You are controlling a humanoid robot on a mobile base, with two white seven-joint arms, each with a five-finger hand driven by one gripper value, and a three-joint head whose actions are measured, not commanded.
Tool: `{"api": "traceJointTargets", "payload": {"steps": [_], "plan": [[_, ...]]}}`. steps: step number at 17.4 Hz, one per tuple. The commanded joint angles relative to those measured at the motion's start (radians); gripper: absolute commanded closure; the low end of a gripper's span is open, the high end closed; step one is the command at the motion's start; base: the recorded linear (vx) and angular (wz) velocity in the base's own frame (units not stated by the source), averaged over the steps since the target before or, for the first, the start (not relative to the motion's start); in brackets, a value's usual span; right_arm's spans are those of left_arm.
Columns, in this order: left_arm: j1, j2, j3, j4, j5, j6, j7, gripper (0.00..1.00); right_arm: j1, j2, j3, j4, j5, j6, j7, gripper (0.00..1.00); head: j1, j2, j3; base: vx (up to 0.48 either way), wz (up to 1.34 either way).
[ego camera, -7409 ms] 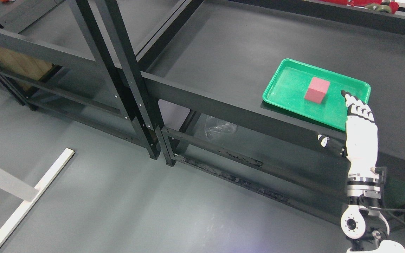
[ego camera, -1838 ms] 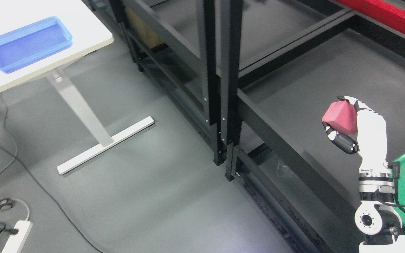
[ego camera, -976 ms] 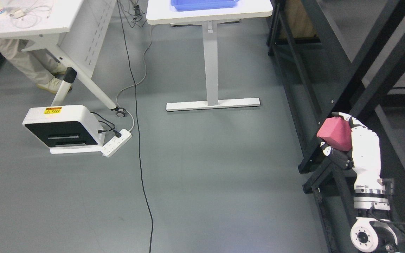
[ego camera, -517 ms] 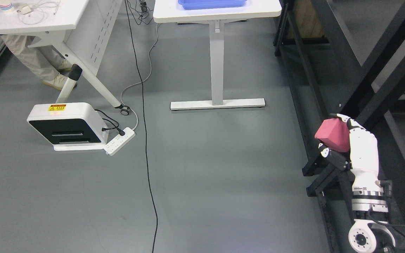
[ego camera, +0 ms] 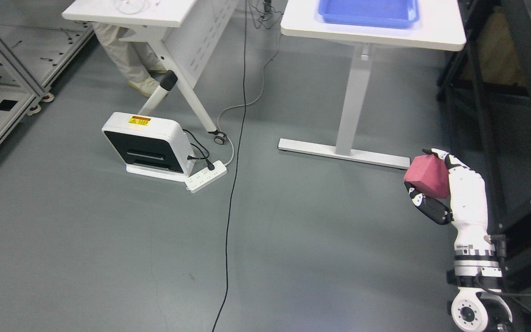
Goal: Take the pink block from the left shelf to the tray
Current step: 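Carry the pink cube in the right hand while turning toward the blue tray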
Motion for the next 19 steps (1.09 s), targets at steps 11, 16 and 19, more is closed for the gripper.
{"api": "traceJointTargets", "payload": {"steps": [11, 16, 19], "plan": [[-0.022, 0.017, 0.000, -0.018, -0.002, -0.001, 0.000, 0.00, -0.021, -0.005, 0.021, -0.009, -0.002, 0.000, 0.001, 0.97, 0.0000, 0.000, 0.000, 0.308, 0.18], [-0.022, 0.017, 0.000, -0.018, -0.002, -0.001, 0.000, 0.00, -0.018, -0.008, 0.021, -0.009, -0.002, 0.000, 0.001, 0.97, 0.0000, 0.000, 0.000, 0.350, -0.07], [-0.022, 0.017, 0.000, -0.018, -0.002, -0.001, 0.000, 0.00, -0.015, -0.008, 0.021, -0.009, -0.002, -0.001, 0.001, 0.97, 0.0000, 0.000, 0.000, 0.337, -0.02]]}}
